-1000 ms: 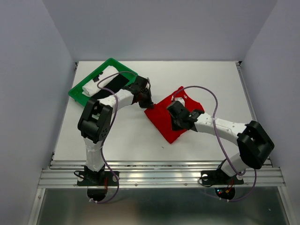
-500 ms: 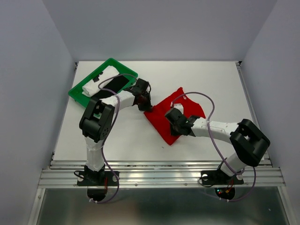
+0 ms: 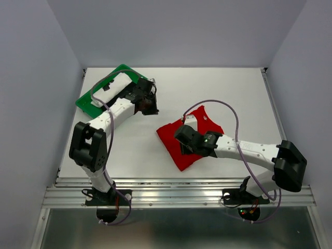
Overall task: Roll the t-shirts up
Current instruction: Roll the T-shirt to the center of the board.
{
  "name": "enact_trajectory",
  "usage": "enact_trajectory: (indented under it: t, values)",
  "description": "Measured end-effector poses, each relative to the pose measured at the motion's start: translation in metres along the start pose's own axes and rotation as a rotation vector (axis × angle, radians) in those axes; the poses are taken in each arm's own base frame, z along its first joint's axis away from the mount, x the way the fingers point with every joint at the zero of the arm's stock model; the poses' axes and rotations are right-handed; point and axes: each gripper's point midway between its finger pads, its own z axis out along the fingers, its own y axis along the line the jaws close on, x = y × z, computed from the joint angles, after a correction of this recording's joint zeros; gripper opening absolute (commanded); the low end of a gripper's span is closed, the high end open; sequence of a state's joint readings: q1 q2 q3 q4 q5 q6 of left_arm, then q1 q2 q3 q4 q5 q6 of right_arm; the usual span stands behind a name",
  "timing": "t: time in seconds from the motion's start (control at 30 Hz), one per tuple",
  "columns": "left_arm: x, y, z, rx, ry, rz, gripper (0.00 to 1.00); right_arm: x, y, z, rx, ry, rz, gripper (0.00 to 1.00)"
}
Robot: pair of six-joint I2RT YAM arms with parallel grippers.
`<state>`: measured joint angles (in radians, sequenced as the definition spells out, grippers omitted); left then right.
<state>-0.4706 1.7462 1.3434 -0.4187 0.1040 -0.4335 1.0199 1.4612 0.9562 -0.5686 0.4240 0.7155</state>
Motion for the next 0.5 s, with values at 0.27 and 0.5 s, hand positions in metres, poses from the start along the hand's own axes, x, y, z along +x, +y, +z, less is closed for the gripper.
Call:
enact_trajectory:
  t: [0.27,0.5]
  values:
    - [-0.012,-0.001,-0.066,0.096,-0.124,-0.024,0.16,-0.028,0.042,-0.041,-0.065,-0.12,-0.181,0.63]
    - [0.016,0.018,-0.085,0.111,-0.117,-0.075,0.2,0.023,0.055,-0.025,-0.013,-0.041,-0.384,0.65]
